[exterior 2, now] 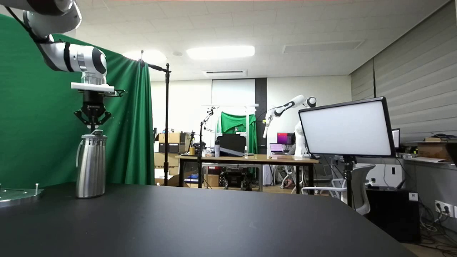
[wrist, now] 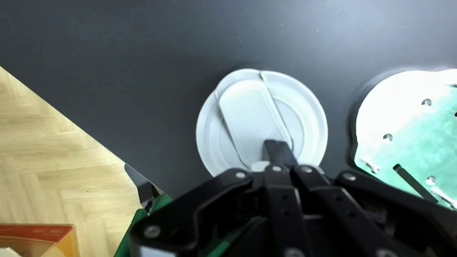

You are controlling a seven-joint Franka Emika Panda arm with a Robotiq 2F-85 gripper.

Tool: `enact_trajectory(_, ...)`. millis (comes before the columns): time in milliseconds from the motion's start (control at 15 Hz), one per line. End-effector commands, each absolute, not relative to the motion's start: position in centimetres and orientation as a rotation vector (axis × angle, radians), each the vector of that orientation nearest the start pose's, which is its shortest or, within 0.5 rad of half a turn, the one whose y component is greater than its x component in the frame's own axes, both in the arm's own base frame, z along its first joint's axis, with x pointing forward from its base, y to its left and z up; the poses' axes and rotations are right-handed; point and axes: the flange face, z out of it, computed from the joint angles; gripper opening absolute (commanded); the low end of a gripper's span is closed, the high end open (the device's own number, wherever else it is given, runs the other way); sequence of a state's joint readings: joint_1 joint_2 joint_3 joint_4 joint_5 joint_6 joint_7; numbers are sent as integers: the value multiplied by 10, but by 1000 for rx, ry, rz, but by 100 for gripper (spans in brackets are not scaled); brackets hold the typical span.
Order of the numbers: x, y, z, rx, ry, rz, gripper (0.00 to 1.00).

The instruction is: Press down on the top of the grey flask

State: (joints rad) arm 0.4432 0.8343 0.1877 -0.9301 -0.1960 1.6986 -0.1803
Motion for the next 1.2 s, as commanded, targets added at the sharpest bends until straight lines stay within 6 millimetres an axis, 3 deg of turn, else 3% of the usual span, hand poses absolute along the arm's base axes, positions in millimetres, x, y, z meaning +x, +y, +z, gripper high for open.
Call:
enact_trajectory(0, 662, 388, 399, -2962, -1210, 43, 0)
enact_trajectory(533, 650, 387, 486, -2942, -1186, -167, 0)
enact_trajectory(600, 647, 386, 494, -2942, -1178, -179, 26)
enact_trajectory(733, 641, 382, 506, -2938, -1178, -184, 33)
enact_trajectory(1000, 626, 365, 517, -2916, -1177, -90, 61)
enact_trajectory(1067, 640, 379, 509, -2927, -1187, -164, 42)
enact_trajectory(1133, 637, 375, 510, -2925, -1181, -139, 48)
